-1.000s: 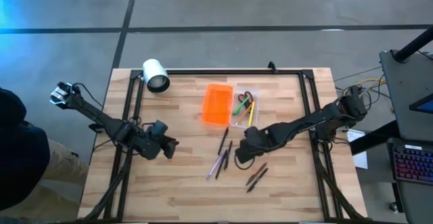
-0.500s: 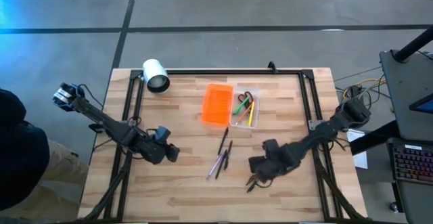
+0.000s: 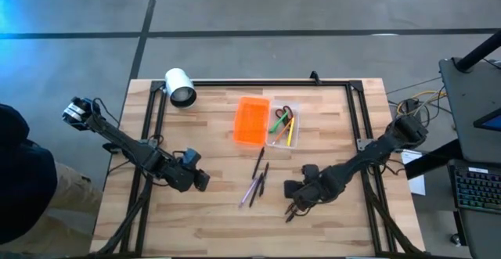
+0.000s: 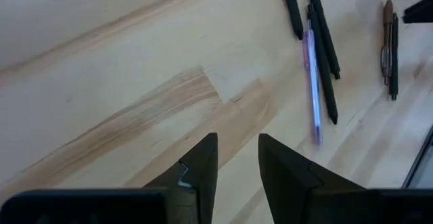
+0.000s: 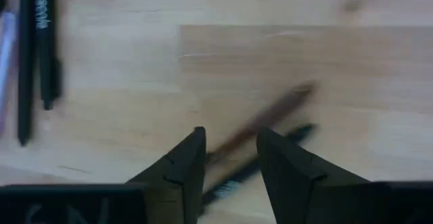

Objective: Pick & place school supplies into a supply box
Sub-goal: Put the brown pen into the orange supply box, then put the black pen into the orange supply box, then put the top black pen into the orange supply box

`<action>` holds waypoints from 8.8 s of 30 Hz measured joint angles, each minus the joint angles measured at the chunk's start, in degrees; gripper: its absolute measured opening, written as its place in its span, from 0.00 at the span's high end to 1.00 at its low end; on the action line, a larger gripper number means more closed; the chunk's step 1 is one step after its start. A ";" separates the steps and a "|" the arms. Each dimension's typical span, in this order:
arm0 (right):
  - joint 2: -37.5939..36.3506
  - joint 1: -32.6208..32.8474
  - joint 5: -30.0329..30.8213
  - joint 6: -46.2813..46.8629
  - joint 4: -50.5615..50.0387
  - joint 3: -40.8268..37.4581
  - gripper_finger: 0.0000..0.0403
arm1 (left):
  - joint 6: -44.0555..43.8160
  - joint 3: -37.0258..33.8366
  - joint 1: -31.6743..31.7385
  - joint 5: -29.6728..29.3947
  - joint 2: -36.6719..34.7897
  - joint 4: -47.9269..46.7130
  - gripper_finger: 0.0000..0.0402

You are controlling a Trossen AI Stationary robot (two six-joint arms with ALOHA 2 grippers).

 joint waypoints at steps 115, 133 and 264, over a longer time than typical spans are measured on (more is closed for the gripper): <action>6.47 -10.17 5.30 -75.58 2.90 10.02 0.95 | 7.97 0.02 0.01 -4.38 -0.23 1.80 0.78; -4.46 -37.06 10.47 -59.15 2.27 3.80 0.95 | 9.74 0.02 0.00 -4.39 -0.25 3.09 0.78; -12.41 -27.75 22.02 -62.22 3.66 5.09 0.44 | 9.46 0.00 0.27 -15.99 -0.23 15.19 0.78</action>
